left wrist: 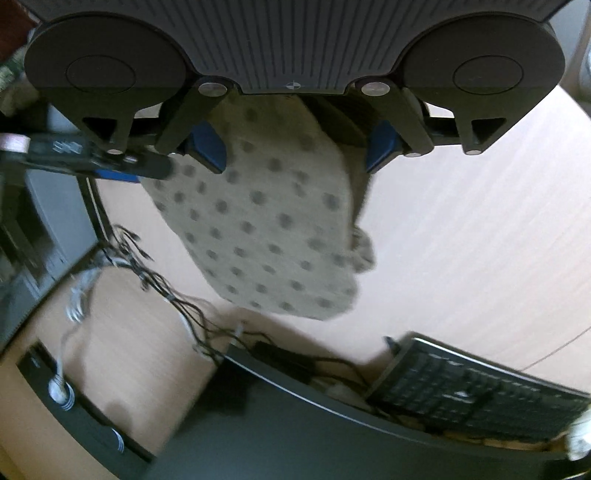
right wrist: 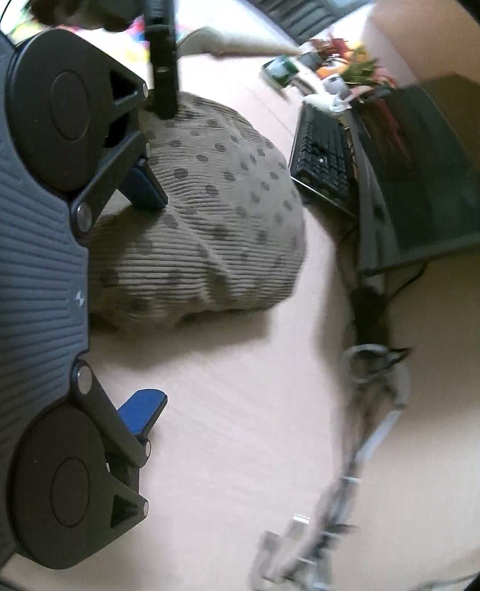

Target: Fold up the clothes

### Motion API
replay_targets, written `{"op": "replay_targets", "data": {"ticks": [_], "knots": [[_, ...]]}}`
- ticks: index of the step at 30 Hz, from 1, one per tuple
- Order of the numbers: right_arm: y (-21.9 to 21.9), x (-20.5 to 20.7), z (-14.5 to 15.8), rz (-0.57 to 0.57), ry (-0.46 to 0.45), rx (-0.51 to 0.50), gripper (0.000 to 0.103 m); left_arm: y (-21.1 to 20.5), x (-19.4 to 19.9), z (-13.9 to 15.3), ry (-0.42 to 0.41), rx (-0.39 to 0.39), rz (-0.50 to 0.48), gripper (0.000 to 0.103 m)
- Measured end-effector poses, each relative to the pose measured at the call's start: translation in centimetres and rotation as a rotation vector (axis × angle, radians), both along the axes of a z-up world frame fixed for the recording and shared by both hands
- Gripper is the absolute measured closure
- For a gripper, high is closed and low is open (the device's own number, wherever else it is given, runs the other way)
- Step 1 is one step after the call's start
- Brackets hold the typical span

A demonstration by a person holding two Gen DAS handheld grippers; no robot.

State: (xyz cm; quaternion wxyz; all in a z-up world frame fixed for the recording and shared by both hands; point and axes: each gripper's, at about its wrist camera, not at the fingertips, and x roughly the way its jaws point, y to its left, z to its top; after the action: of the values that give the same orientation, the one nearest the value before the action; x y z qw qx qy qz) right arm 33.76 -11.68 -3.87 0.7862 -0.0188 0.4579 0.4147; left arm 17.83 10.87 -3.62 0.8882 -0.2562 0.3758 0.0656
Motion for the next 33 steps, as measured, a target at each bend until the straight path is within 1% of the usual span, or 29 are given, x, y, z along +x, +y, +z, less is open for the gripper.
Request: {"op": "replay_targets", "data": {"ticks": [1, 2, 3, 4, 5, 9, 10, 12, 14, 15, 16, 18, 20, 21, 22, 23, 24, 25, 26, 27, 28, 29, 31, 32, 33], "knots": [[0.0, 0.2, -0.6, 0.0, 0.043, 0.017, 0.017, -0.3, 0.1, 0.0, 0.001, 0.009, -0.013, 0.02], [0.0, 0.3, -0.7, 0.0, 0.044, 0.018, 0.028, -0.6, 0.1, 0.1, 0.002, 0.015, -0.025, 0.02], [-0.1, 0.3, -0.6, 0.0, 0.028, 0.012, 0.04, -0.7, 0.1, 0.1, -0.001, 0.012, -0.035, 0.023], [-0.2, 0.3, -0.6, 0.0, 0.011, 0.006, 0.041, -0.8, 0.1, 0.3, -0.013, -0.001, -0.045, 0.026], [-0.3, 0.2, -0.5, 0.0, -0.006, 0.0, 0.042, -0.9, 0.1, 0.5, -0.025, -0.015, -0.054, 0.026], [-0.8, 0.2, -0.1, 0.001, -0.072, -0.023, 0.043, -1.7, 0.1, 1.1, -0.085, -0.07, -0.136, 0.024], [-0.9, 0.2, 0.0, 0.001, -0.089, -0.029, 0.037, -1.9, 0.1, 1.2, -0.099, -0.081, -0.157, 0.022], [-1.3, 0.2, 0.0, -0.007, -0.112, -0.039, 0.027, -2.4, -0.1, 1.3, -0.078, -0.055, -0.165, 0.021], [-1.9, 0.0, 0.1, -0.018, -0.112, -0.042, 0.026, -2.2, -0.8, 1.3, -0.054, -0.004, -0.121, 0.018], [-2.0, -0.1, 0.3, -0.018, -0.118, -0.048, 0.023, -2.0, -1.1, 1.3, -0.043, 0.019, -0.098, 0.016], [-2.1, -0.2, 0.5, -0.017, -0.126, -0.056, 0.02, -1.5, -1.5, 1.2, -0.04, 0.022, -0.071, 0.013], [-2.2, -0.1, 0.8, -0.013, -0.106, -0.044, 0.018, -0.5, -1.4, 0.6, -0.024, -0.01, -0.021, 0.011], [-1.9, 0.2, 1.0, -0.022, -0.067, 0.0, 0.013, 0.2, -1.1, 0.0, -0.004, -0.03, 0.02, 0.011], [-1.8, 0.4, 1.1, -0.027, -0.046, 0.025, 0.01, 0.4, -0.8, -0.3, 0.004, -0.032, 0.022, 0.01], [-1.5, 0.7, 1.1, -0.036, -0.028, 0.05, 0.009, 0.5, -0.4, -0.6, 0.012, -0.038, 0.013, 0.01], [-1.1, 1.0, 0.9, -0.041, -0.01, 0.065, 0.009, 0.7, 0.0, -0.9, 0.019, -0.044, 0.002, 0.011], [-0.6, 1.3, 0.8, -0.044, 0.009, 0.076, 0.009, 0.8, 0.3, -1.3, 0.025, -0.053, -0.014, 0.017], [-0.1, 1.6, 0.6, -0.046, 0.028, 0.086, 0.01, 1.0, 0.6, -1.7, 0.034, -0.05, -0.022, 0.026], [0.4, 1.9, 0.4, -0.048, 0.047, 0.097, 0.011, 1.1, 1.0, -2.0, 0.042, -0.047, -0.031, 0.031], [1.2, 1.9, 0.2, -0.038, 0.064, 0.1, 0.018, 1.3, 1.1, -2.2, 0.047, -0.043, -0.036, 0.041], [2.1, 1.8, 0.0, -0.024, 0.081, 0.1, 0.027, 1.6, 1.0, -2.4, 0.049, -0.037, -0.038, 0.045], [3.0, 1.7, -0.2, -0.009, 0.099, 0.099, 0.027, 1.9, 0.9, -2.5, 0.05, -0.03, -0.039, 0.047], [5.4, 0.5, 0.1, 0.041, 0.048, 0.079, 0.027, 2.9, 0.3, -2.4, 0.046, -0.009, -0.034, 0.049], [6.7, -0.1, 0.3, 0.067, 0.015, 0.066, 0.027, 3.7, 0.0, -2.3, 0.044, 0.007, -0.02, 0.049], [8.0, -0.4, 0.3, 0.079, 0.002, 0.065, 0.027, 4.7, -0.4, -2.4, 0.043, 0.015, 0.0, 0.048]]}}
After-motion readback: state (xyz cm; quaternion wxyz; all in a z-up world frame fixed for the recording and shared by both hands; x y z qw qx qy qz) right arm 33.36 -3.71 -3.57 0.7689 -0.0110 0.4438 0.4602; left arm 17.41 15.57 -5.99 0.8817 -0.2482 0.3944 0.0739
